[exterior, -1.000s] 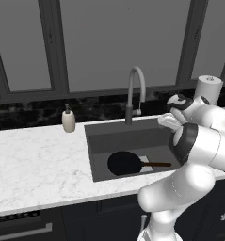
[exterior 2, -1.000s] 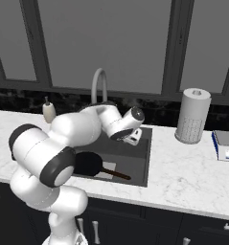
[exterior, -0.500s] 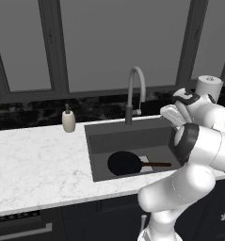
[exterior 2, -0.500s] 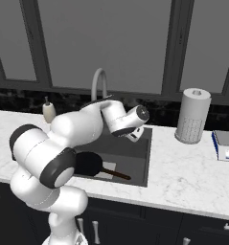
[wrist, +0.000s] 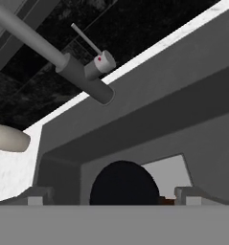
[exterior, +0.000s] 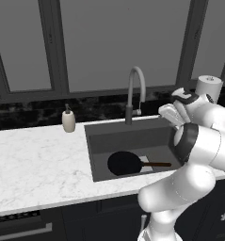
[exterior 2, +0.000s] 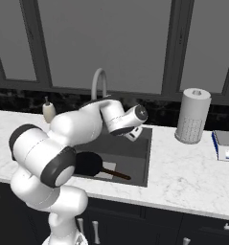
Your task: Pick the pan and sponge and place them into the sink. Then turn on the water.
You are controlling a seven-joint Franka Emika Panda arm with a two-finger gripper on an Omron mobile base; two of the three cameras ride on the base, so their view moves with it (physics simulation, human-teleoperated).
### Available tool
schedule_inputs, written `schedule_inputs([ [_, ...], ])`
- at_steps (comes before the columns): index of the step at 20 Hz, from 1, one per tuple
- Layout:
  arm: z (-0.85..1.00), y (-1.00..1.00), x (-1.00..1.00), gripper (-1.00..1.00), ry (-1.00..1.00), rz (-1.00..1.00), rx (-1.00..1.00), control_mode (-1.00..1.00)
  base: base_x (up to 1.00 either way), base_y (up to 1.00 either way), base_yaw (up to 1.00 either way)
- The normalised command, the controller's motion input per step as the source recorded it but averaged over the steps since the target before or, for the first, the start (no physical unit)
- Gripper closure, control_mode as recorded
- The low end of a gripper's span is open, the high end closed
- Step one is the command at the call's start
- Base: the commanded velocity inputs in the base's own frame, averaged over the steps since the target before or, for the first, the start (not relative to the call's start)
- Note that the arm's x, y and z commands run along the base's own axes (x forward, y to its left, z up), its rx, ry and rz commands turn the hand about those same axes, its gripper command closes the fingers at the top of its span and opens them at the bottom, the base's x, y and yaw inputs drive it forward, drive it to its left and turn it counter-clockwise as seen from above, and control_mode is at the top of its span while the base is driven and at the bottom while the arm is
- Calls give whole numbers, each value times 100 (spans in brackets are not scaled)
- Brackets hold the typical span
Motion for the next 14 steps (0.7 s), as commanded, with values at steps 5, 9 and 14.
schedule_inputs([
  [5,0,27,25,-100,-5,-6,8,-100,0,0,0],
  [9,0,10,27,-100,-4,-8,7,-100,0,0,0],
  [14,-2,4,19,-100,-7,-4,2,-100,0,0,0],
])
